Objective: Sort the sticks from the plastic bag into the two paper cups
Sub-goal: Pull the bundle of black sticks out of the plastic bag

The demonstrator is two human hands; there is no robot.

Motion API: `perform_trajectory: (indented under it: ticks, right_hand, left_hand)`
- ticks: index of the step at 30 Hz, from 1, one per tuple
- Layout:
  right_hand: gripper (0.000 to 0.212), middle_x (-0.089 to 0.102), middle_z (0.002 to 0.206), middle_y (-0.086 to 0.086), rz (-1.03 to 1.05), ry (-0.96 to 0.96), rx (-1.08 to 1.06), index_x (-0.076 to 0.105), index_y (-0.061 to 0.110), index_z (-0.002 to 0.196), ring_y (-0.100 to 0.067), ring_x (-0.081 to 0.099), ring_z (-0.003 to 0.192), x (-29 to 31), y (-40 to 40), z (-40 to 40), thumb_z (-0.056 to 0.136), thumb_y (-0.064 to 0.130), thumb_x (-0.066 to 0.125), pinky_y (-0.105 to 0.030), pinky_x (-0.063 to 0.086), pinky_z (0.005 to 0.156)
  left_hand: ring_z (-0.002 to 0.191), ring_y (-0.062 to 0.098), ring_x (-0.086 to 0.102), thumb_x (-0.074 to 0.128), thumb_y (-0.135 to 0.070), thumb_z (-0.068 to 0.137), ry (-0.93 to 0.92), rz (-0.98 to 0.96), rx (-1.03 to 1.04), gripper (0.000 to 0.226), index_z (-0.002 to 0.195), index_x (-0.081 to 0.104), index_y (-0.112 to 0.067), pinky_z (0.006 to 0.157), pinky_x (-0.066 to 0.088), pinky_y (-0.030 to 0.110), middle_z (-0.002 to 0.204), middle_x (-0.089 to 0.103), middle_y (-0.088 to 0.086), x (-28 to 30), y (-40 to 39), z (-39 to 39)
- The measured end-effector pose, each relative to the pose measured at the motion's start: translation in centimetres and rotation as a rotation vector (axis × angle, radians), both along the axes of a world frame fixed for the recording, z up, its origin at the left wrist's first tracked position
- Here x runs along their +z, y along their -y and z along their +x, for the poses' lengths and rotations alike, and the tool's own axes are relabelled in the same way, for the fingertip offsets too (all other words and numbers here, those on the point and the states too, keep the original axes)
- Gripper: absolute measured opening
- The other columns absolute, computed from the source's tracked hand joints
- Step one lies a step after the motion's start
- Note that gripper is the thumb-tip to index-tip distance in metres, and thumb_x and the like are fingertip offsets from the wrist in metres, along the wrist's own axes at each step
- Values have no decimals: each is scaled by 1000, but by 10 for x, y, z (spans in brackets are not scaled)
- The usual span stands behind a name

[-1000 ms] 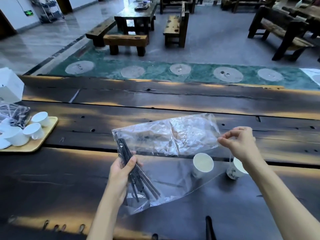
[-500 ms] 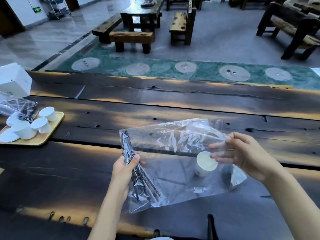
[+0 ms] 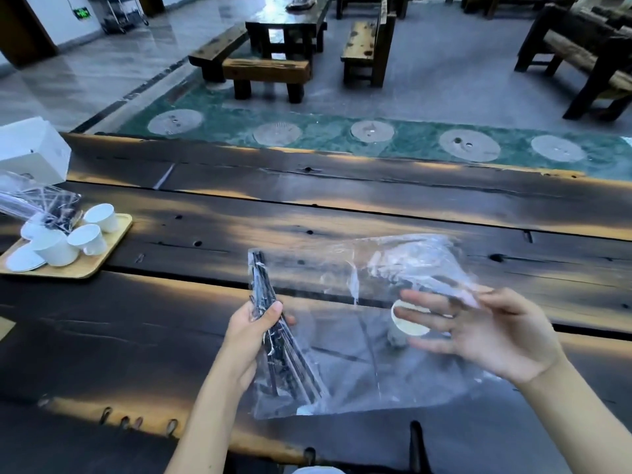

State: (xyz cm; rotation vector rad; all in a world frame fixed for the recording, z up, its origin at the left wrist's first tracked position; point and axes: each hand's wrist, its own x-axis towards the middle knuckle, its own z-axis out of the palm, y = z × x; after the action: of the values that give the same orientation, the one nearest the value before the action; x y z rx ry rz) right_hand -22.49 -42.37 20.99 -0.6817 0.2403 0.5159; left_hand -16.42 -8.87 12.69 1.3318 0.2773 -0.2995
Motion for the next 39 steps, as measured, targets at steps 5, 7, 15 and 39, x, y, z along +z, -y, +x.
perform_trajectory:
  ticks: [5,7,15,39]
  right_hand:
    - [48,5,162,-30,56,42,226,29,3,149,-58,-1,145,-15,-6,1,101,-1,26,-80,-11,105]
    - [39,15,162,-25,-18,76,253,44,5,140,-53,11,147,-14,-17,5,103,2,35,-80,1,107]
    - [71,48,140,-32,-197,195,308,43,37,144,-49,63,105,-54,-57,10,93,-12,42,-53,57,82]
    - [61,66,79,-16,-354,-285,-69,57,-5,120,-23,60,53,-115,-156,-12,77,29,84,-29,55,49]
  left_hand:
    - [75,24,67,66,-20,91,12,-10,-103,18,103,59,-8,75,53,44,88,73,17,9,4,-3]
    - [75,24,65,70,-25,86,-4,-14,-140,28,106,61,-8,76,52,45,88,71,15,10,5,-4]
    - [95,33,67,74,-33,87,-87,-88,-263,44,120,64,-5,90,52,50,110,72,22,7,17,-9]
    - [72,25,58,74,0,80,-116,249,-235,3,81,71,-1,70,47,41,74,69,13,-29,37,-38]
